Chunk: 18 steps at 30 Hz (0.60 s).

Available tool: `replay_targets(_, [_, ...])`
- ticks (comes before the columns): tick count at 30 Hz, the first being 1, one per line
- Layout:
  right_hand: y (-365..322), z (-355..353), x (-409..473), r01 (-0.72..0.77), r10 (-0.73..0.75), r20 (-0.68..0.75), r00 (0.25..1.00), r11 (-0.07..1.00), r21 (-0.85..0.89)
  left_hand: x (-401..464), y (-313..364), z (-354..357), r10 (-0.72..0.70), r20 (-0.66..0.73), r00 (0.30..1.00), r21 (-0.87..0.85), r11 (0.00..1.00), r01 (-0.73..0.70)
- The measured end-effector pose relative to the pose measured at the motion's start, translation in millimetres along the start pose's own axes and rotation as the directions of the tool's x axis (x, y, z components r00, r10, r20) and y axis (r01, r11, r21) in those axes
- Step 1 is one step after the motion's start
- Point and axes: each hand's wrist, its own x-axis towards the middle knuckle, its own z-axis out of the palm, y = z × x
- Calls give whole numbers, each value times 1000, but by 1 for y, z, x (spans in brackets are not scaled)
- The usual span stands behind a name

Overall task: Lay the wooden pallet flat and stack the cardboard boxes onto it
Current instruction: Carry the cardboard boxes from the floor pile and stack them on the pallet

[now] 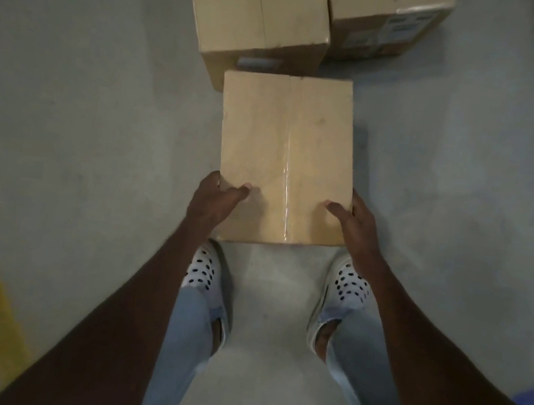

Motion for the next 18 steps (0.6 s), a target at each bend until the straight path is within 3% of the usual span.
replay_targets(3, [-41, -21, -31, -87, 93, -12, 996, 966, 243, -32, 32, -28, 77, 10, 997, -49, 996, -77])
replay_targets(6, [-93, -42, -70, -203, 173, 106, 979, 833, 515, -79, 62, -48, 124, -28, 992, -208, 970, -127])
replay_targets(14, [-243, -124, -225, -160, 161, 48, 986, 809, 566, -254, 177, -105, 333, -194, 923, -266, 888, -376])
replay_targets(16, [-252, -146, -253, -136, 161, 13, 987, 786, 603, -303, 207, -122, 311, -151, 939, -377, 859, -345])
replay_targets(18, [-267, -163, -276, -105, 206, -70, 976, 724, 681, -350, 241, -138, 210, -36, 977, -551, 812, -195])
